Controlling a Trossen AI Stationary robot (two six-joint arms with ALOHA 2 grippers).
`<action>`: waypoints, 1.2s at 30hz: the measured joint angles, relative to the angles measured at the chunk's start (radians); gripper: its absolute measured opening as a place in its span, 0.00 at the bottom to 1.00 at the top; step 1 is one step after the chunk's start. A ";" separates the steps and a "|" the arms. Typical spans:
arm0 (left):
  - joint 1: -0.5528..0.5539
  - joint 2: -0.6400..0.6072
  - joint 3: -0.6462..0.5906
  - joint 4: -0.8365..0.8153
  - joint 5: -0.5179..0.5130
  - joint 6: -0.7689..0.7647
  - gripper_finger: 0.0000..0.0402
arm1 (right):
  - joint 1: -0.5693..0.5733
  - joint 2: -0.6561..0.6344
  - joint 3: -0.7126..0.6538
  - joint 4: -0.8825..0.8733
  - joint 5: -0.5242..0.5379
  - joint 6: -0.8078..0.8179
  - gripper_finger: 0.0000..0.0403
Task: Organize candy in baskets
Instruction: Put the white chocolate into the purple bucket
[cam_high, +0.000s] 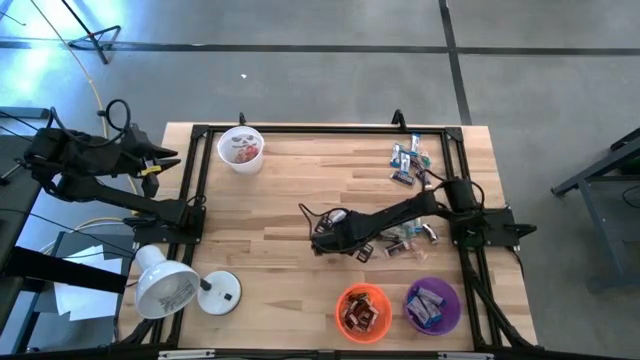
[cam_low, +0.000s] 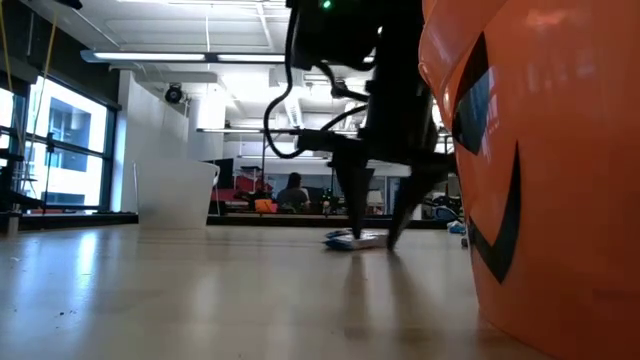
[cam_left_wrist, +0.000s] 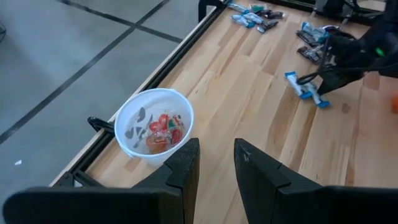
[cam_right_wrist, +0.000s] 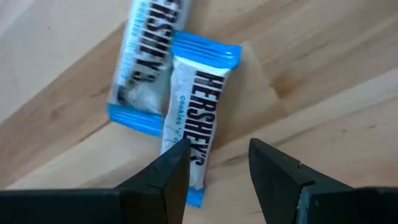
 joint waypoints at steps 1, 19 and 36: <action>0.000 -0.004 0.000 0.000 0.000 0.000 0.22 | -0.007 0.003 0.001 0.012 0.000 -0.003 0.38; 0.000 -0.014 0.000 0.000 0.011 0.008 0.22 | -0.037 0.013 -0.001 0.143 0.002 -0.061 0.38; 0.000 -0.014 0.000 0.000 0.011 -0.001 0.22 | -0.043 -0.007 -0.001 0.139 0.078 -0.062 0.38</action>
